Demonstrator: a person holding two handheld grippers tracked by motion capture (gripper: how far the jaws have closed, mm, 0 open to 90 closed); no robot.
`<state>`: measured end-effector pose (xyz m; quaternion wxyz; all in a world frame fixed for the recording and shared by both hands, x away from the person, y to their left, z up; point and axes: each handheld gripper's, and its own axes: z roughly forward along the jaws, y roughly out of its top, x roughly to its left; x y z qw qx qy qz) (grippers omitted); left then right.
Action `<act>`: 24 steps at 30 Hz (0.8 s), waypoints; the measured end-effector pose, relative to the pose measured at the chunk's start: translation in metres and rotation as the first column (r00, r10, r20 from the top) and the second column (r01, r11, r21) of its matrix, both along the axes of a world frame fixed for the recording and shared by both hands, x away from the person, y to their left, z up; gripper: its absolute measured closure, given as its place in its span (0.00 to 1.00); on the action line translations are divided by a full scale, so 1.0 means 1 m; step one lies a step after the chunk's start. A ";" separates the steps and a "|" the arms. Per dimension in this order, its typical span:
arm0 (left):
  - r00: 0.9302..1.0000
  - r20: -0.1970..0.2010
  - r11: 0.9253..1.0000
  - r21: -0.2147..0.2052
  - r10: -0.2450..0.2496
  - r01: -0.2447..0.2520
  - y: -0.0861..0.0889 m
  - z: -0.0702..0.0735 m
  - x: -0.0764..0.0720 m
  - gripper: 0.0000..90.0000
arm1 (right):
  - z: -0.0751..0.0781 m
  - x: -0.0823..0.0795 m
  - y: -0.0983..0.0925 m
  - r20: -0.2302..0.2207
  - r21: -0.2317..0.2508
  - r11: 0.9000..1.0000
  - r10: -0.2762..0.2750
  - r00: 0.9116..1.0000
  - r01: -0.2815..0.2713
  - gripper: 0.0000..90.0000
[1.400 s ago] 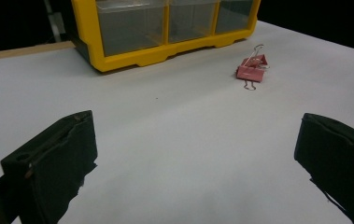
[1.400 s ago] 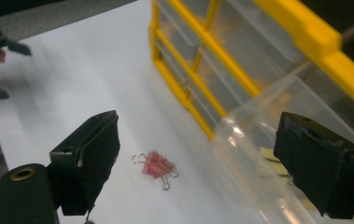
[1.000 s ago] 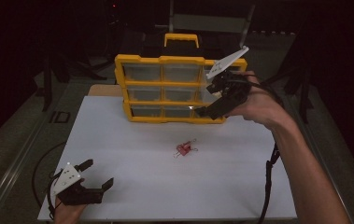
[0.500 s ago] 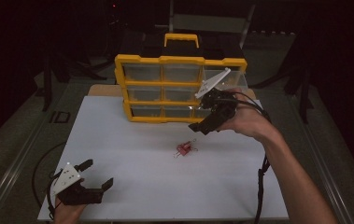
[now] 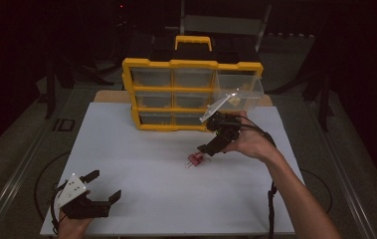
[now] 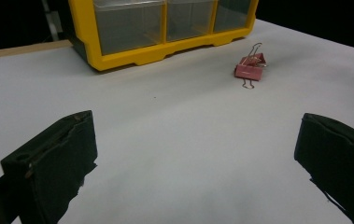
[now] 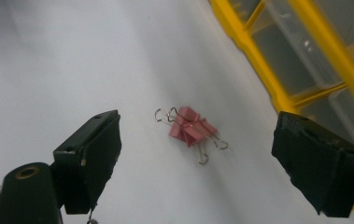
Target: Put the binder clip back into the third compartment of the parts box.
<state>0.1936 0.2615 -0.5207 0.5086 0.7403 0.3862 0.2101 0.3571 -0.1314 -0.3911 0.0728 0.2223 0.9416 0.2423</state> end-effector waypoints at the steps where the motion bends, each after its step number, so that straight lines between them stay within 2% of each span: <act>1: 1.000 0.000 1.000 0.000 0.000 0.000 0.000 0.000 0.000 0.00 | -0.003 0.000 0.001 -0.003 -0.005 1.000 -0.003 1.000 0.003 0.17; 2: 1.000 0.000 1.000 0.001 0.000 0.000 0.000 0.000 0.000 0.00 | -0.003 0.000 0.001 -0.003 -0.005 1.000 -0.003 1.000 0.003 0.17; 8: 1.000 0.002 1.000 -0.002 0.002 -0.002 0.001 0.000 0.000 0.00 | -0.034 0.008 0.004 -0.022 -0.049 0.998 -0.042 0.999 0.041 0.17; 14: 1.000 0.001 1.000 -0.001 0.001 -0.001 0.001 0.000 0.000 0.00 | -0.058 0.015 0.003 -0.032 -0.085 0.993 -0.088 0.996 0.085 0.17; 19: 1.000 0.000 1.000 0.001 0.000 0.000 0.001 0.000 0.000 0.00 | -0.071 0.017 0.006 -0.036 -0.098 0.989 -0.113 0.993 0.109 0.17; 24: 1.000 0.000 1.000 0.003 -0.002 0.002 0.000 0.000 0.000 0.00 | -0.080 0.016 0.016 -0.034 -0.106 0.989 -0.108 0.994 0.104 0.18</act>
